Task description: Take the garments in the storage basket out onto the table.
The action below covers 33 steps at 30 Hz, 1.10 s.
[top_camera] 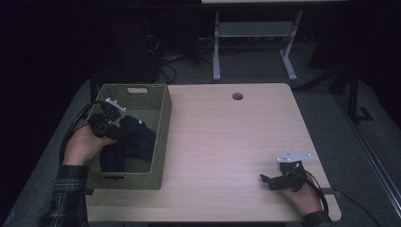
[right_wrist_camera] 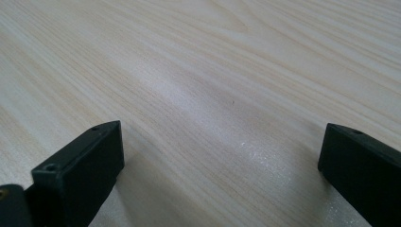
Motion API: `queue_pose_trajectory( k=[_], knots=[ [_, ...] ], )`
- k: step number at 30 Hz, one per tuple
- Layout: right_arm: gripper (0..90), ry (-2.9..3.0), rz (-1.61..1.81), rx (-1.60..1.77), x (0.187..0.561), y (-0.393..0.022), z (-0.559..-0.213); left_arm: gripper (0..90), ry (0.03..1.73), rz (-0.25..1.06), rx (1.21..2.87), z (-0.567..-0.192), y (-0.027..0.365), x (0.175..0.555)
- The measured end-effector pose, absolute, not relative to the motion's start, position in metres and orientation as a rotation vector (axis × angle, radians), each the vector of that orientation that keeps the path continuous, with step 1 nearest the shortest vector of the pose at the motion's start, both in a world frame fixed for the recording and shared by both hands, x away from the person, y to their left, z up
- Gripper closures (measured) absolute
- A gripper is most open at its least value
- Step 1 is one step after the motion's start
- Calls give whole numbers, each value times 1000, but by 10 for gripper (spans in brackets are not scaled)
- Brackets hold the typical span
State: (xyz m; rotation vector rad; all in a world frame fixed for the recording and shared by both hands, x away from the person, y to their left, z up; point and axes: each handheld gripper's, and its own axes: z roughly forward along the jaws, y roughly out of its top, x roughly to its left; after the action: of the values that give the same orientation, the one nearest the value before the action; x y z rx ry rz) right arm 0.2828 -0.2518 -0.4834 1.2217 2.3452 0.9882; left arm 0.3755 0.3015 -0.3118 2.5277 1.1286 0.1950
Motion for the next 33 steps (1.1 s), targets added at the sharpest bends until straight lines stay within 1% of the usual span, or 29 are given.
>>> queue_pose_trajectory(
  k=[14, 18, 33],
  knots=[
    [6, 2345, 987, 1223, 283, -252, -483, 704, 1157, 288, 2521, -265, 308, 374],
    [6, 2344, 988, 1223, 283, -252, -483, 702, 1151, 294, 2522, -255, 308, 374],
    [7, 2344, 989, 1223, 283, -252, -483, 701, 1079, 327, 2513, -209, 296, 373]
  ],
)
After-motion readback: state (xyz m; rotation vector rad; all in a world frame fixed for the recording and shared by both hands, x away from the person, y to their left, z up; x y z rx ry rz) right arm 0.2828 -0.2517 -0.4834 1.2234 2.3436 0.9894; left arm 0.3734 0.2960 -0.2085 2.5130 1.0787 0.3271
